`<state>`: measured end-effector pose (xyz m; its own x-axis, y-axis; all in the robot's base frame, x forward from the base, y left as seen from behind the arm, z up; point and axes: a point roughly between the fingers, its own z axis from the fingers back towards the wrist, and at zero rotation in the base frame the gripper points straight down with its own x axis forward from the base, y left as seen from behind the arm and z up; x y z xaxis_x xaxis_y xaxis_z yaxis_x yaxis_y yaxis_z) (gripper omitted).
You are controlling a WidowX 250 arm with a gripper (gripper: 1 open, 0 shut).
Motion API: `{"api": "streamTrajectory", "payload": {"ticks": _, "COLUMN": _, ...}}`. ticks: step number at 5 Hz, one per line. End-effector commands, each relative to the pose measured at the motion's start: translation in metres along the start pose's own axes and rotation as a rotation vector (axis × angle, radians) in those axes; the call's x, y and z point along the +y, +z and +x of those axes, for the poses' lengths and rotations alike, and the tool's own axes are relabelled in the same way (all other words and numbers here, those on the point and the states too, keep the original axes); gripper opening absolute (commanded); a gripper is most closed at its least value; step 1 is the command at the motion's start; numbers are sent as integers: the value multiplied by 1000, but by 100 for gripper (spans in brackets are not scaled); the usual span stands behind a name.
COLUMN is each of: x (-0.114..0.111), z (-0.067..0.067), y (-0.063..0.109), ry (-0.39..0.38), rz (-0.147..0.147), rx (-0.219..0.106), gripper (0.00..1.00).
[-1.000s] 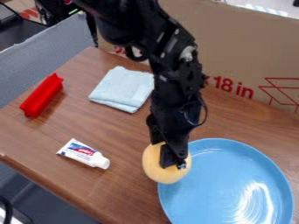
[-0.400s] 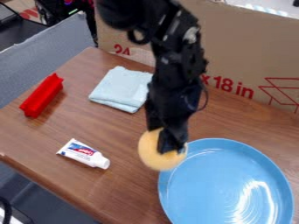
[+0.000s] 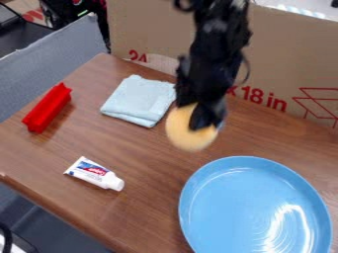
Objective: Move the yellow ball from the blue plate to the table
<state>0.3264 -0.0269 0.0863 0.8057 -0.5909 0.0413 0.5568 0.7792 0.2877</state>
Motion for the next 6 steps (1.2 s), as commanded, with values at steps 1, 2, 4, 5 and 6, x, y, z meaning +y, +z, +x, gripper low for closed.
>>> {"api": "streamTrajectory", "payload": {"ticks": 1, "x": 33, "z": 14, "y": 22, "ry": 40, "rz": 46, "rx": -40, "gripper": 0}}
{"api": "streamTrajectory", "payload": {"ticks": 2, "x": 31, "z": 13, "y": 27, "ry": 22, "rz": 43, "rx": -31, "gripper": 0}}
{"api": "streamTrajectory", "payload": {"ticks": 4, "x": 81, "z": 15, "y": -11, "ry": -116, "rz": 26, "rx": -57, "gripper": 0}}
{"api": "streamTrajectory", "payload": {"ticks": 5, "x": 89, "z": 25, "y": -10, "ry": -252, "rz": 27, "rx": -97, "gripper": 0}}
{"api": "streamTrajectory", "payload": {"ticks": 6, "x": 105, "z": 40, "y": -1, "ry": -307, "rz": 37, "rx": -96, "gripper": 0}}
